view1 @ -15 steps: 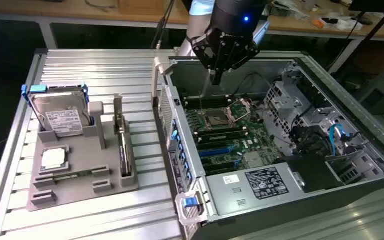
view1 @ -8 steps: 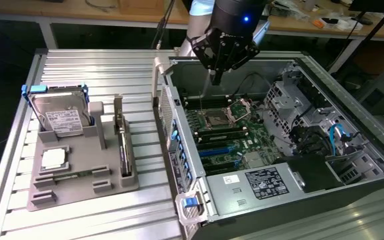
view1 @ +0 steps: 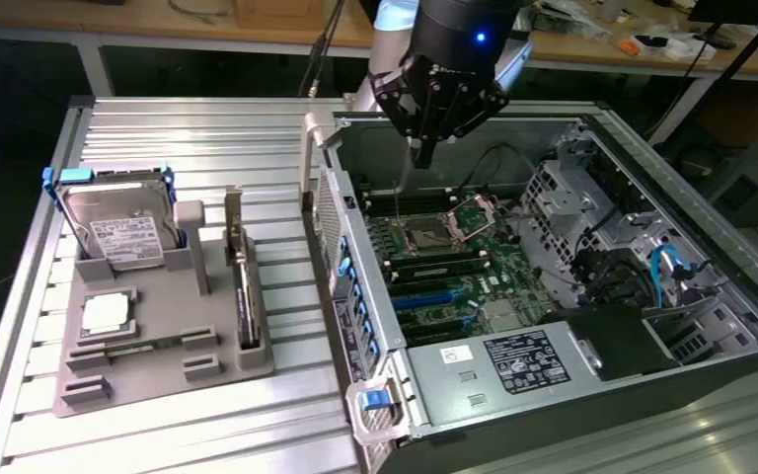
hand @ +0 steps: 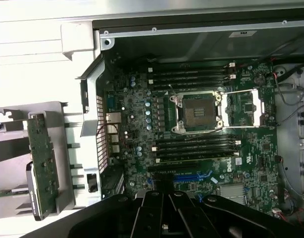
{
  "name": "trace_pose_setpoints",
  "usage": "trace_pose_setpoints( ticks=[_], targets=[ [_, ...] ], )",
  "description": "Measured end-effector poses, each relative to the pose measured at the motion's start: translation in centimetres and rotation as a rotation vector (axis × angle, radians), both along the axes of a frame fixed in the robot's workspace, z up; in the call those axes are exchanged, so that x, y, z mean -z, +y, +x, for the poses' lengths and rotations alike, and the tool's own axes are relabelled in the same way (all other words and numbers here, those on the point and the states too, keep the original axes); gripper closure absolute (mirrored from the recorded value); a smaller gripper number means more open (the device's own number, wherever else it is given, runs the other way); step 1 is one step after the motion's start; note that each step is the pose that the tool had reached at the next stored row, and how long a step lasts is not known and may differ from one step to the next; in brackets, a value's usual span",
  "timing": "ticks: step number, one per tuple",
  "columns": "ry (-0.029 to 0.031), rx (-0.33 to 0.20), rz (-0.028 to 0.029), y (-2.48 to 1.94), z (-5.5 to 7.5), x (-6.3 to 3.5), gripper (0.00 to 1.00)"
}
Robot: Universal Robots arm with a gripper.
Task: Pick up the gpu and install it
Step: 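Reach for the gpu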
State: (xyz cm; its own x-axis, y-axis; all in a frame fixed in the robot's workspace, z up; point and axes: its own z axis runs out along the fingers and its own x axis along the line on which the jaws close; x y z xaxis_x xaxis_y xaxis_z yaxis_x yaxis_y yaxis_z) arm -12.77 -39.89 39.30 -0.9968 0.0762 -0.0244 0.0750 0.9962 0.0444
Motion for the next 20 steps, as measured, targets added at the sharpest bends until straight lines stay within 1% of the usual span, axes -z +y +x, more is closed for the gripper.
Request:
trace_pose_setpoints(
  ticks=[1, 14, 20],
  targets=[
    [0.0001, 0.0, 0.0, 0.0, -0.1, 0.01, 0.89],
    [0.0003, 0.0, 0.0, 0.0, -3.8, 0.23, 0.89],
    [0.0004, 0.0, 0.0, 0.0, -5.2, 0.35, 0.89]
  ],
)
